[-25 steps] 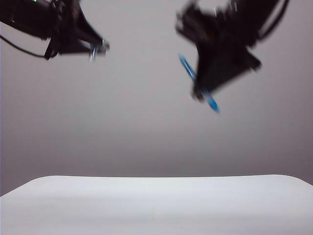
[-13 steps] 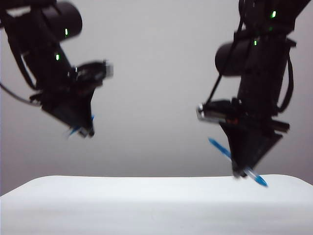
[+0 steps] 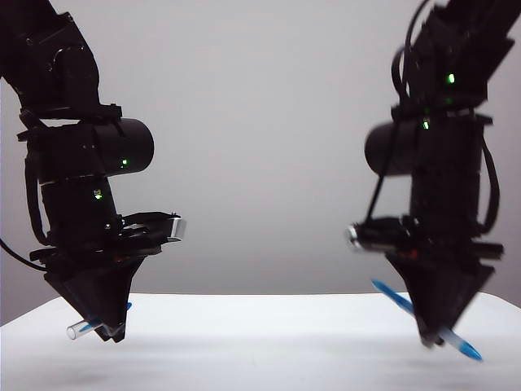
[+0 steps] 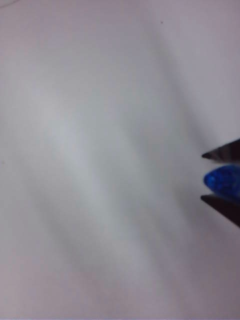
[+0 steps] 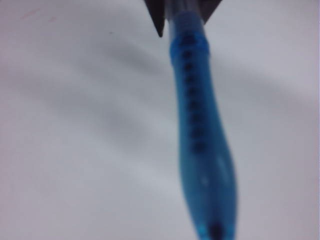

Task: Pick up the pen and remove the cap.

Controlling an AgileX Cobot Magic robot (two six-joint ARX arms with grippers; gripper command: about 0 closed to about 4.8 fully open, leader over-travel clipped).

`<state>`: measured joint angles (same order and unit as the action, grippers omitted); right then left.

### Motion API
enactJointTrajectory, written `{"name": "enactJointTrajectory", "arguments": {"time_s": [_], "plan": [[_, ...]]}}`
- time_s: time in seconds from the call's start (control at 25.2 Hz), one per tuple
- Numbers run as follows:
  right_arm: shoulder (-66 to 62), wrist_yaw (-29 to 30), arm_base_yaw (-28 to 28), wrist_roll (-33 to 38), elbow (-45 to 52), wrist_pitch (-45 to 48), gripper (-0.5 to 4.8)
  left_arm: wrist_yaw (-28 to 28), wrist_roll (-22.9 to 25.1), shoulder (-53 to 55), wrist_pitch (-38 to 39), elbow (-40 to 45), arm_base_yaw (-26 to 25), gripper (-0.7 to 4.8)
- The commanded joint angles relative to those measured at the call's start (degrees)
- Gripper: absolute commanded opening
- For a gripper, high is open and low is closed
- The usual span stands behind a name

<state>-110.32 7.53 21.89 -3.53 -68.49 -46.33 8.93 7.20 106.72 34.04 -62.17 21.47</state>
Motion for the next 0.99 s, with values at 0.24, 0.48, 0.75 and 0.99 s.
{"name": "enactJointTrajectory", "arguments": {"time_s": [0.24,0.48,0.75,0.99], "plan": [[-4.28,-0.44,-2.16,-0.20,0.02,1.84,0.23,0.07,0.07,0.02,-3.32,-0.17,0.04,-0.05],[-9.33,-0.37,-2.58,-0.20,0.02,3.15,0.23,-0.11,0.09,0.02,-5.49,-0.17,0.04,-0.05],[-9.81,-0.39,-2.58,-0.17,-0.04,5.05,1.59,0.26,-0.31,0.02,-8.87,-0.17,-0.09,1.18],[-9.81,-1.11,-2.58,-0.17,-0.26,5.95,2.53,0.44,-0.63,0.02,-9.33,-0.17,-0.09,2.59]]}}
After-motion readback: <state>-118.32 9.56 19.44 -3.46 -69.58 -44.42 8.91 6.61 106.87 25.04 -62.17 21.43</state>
